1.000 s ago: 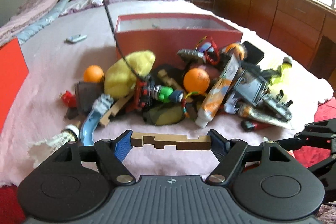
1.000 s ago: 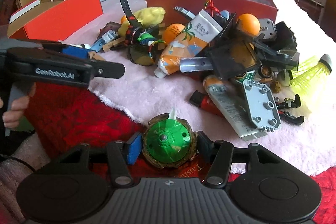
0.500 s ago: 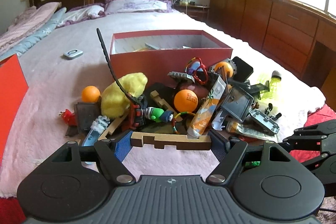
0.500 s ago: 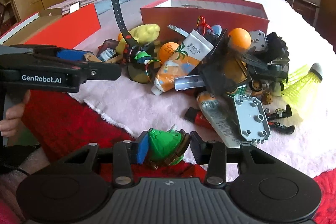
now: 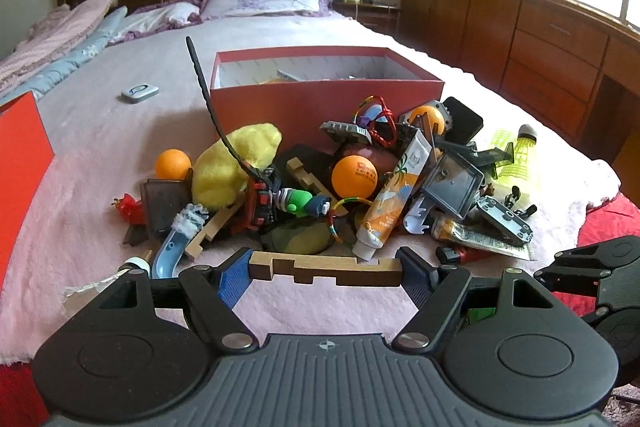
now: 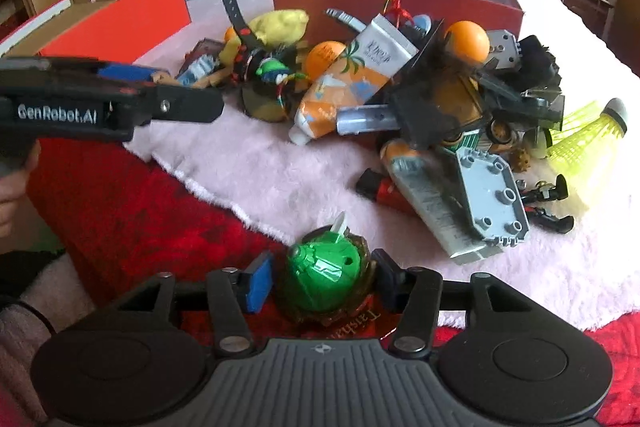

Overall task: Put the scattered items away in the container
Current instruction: 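Carry both items over the red box and open the left tool to drop the wooden block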

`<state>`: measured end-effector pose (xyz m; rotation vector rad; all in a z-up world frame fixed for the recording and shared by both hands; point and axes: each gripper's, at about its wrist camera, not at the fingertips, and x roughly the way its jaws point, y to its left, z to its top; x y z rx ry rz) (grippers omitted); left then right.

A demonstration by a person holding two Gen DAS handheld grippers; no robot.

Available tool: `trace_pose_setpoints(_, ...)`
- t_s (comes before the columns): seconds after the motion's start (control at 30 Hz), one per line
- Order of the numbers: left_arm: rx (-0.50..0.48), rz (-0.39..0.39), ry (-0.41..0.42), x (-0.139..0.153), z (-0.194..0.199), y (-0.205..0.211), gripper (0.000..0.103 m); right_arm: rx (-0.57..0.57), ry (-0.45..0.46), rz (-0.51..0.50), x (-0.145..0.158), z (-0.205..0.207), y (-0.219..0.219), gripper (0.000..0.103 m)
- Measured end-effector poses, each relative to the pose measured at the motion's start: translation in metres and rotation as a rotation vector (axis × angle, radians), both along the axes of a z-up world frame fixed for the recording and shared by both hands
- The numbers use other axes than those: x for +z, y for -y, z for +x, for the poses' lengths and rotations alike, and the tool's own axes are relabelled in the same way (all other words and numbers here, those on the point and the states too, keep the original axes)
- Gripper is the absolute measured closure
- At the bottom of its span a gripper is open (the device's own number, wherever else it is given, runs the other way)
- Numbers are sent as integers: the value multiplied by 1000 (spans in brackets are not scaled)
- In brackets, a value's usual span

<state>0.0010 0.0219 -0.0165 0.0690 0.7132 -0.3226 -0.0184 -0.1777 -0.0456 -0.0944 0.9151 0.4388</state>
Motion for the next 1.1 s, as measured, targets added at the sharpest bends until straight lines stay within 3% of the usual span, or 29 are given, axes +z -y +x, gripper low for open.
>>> trace_pose_setpoints(0.2,-4,-5,13,5,0,-1,27,4,11,12,5,0,2,59)
trace_pose_setpoints(0.73,1,-75,45,35,14,2,27,-63,66,219,55,17,31,59)
trace_pose_setpoints(1.1,6,-52,95,55,37,9,27,-124,54,323,69,47,52,59)
